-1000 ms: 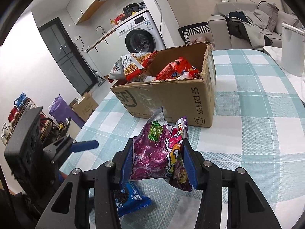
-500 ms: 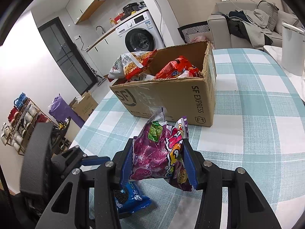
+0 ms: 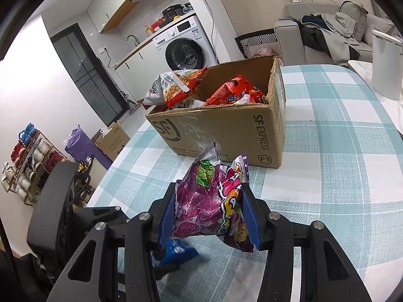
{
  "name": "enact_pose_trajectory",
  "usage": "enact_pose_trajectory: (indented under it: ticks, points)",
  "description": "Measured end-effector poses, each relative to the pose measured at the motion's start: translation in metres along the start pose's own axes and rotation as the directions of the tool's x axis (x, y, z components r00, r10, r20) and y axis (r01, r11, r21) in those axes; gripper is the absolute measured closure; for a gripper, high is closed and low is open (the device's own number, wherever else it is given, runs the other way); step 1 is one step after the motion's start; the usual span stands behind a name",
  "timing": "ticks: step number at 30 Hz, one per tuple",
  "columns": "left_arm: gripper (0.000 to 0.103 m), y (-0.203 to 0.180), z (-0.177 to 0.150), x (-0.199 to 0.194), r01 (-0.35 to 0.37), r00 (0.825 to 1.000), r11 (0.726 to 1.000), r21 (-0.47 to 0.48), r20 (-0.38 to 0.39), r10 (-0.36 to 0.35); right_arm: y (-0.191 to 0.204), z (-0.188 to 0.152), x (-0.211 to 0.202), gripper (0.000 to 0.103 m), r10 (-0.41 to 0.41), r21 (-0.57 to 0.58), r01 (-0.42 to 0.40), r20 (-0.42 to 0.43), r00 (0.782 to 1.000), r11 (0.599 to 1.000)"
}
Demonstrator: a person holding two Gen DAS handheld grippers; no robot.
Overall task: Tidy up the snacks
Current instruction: 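Lift both held packs and carry them over the open box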
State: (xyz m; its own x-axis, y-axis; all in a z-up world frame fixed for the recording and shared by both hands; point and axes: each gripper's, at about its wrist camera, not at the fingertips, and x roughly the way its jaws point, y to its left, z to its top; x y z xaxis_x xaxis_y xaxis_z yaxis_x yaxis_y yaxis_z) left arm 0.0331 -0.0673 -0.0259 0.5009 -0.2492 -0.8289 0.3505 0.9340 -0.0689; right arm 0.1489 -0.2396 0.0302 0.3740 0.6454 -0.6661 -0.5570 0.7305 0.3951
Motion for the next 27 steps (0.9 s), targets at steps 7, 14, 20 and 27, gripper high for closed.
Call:
enact_pose_trajectory:
  ticks: [7, 14, 20, 27]
  points:
    - [0.053, 0.024, 0.002, -0.025, -0.057, 0.992, 0.994, -0.093, 0.103, 0.067, 0.001, 0.002, -0.006, 0.054, 0.004, 0.002, -0.004, 0.022, 1.000, 1.000]
    - [0.053, 0.047, 0.005, -0.045, -0.080, 0.972, 0.983, -0.167, 0.205, 0.114, 0.003, 0.003, -0.009, 0.054, 0.010, -0.003, -0.010, 0.040, 0.999, 1.000]
    - [0.053, 0.056, 0.016, -0.060, -0.091, 0.958, 0.976, -0.195, 0.251, 0.140, 0.005, 0.005, -0.014, 0.054, 0.014, -0.009, -0.013, 0.064, 0.998, 1.000]
    - [0.053, 0.065, 0.023, -0.075, -0.104, 0.938, 0.969, -0.226, 0.300, 0.171, 0.006, 0.008, -0.022, 0.054, 0.012, -0.003, -0.012, 0.109, 0.994, 1.000]
